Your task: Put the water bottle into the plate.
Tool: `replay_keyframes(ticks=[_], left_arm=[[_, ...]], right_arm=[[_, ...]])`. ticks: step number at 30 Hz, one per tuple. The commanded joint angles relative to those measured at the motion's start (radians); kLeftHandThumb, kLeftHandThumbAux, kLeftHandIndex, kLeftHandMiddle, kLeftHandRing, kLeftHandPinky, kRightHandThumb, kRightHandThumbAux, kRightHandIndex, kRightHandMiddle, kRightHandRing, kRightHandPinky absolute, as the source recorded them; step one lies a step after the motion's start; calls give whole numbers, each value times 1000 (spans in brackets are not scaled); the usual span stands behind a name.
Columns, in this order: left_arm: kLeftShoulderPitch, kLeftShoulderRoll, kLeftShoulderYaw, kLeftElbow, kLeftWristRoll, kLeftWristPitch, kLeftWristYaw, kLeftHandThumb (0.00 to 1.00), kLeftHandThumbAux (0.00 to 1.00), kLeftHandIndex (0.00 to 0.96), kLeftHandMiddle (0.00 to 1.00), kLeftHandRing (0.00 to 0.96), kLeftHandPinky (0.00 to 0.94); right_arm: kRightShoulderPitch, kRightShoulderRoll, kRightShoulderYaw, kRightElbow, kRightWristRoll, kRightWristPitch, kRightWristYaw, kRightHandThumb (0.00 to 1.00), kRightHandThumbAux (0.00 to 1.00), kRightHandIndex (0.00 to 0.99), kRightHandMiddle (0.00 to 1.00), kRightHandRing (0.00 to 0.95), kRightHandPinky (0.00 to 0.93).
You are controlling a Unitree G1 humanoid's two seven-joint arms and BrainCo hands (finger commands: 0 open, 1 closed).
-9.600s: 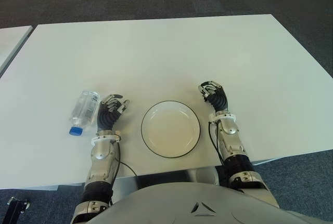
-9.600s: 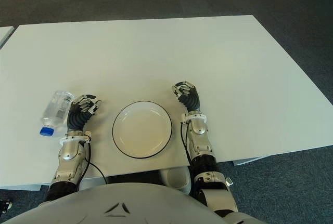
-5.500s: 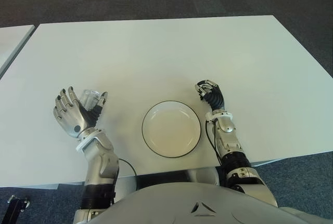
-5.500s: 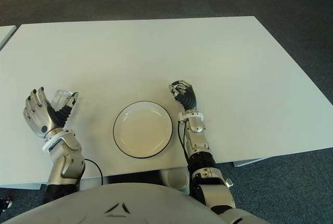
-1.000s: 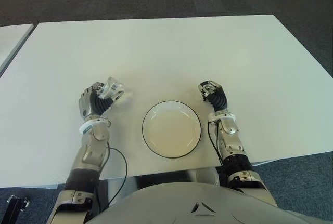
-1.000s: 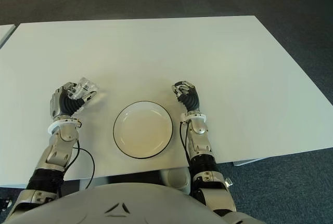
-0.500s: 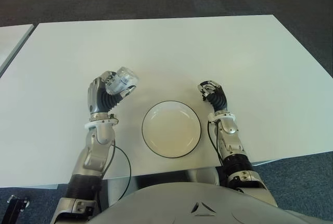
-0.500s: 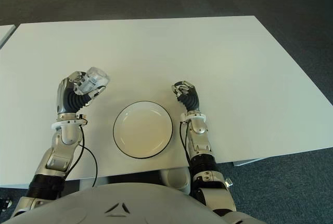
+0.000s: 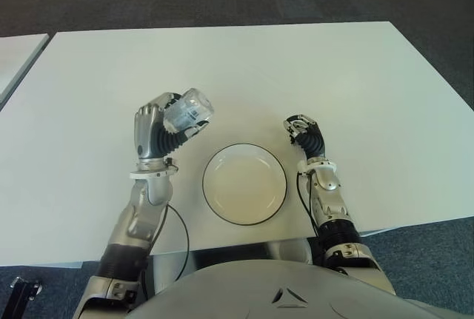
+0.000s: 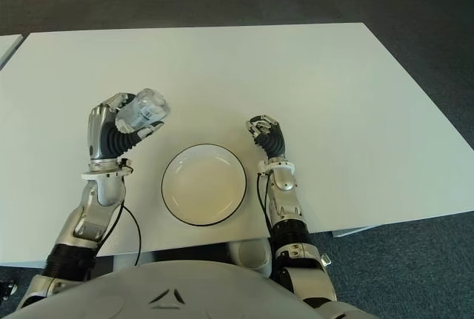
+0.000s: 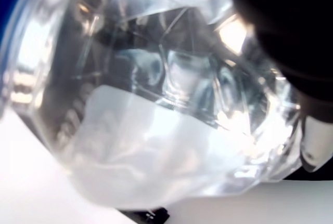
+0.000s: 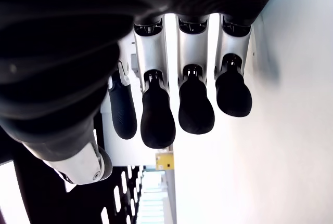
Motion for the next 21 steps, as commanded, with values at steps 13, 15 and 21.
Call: replay_keyframes(ticks=[13,15,21], left_arm=[[-76,11,-161,-4,140,-26,-56,853,667,398,540,864,839],[-82,18,-172,-3,139,-30,-74,853,668,398,540,865,844],[-96,35,-209,10,142,-40,-128,852,668,397,541,865,844]], right_arm=[[18,5,8,0,-4,44,-9,703,728,438,759,747,732],[19,6,8,-2,-2,45,-7,703,728,438,759,747,733],[21,7,6,-4,3,41,-2,703,728,438,759,748,730]])
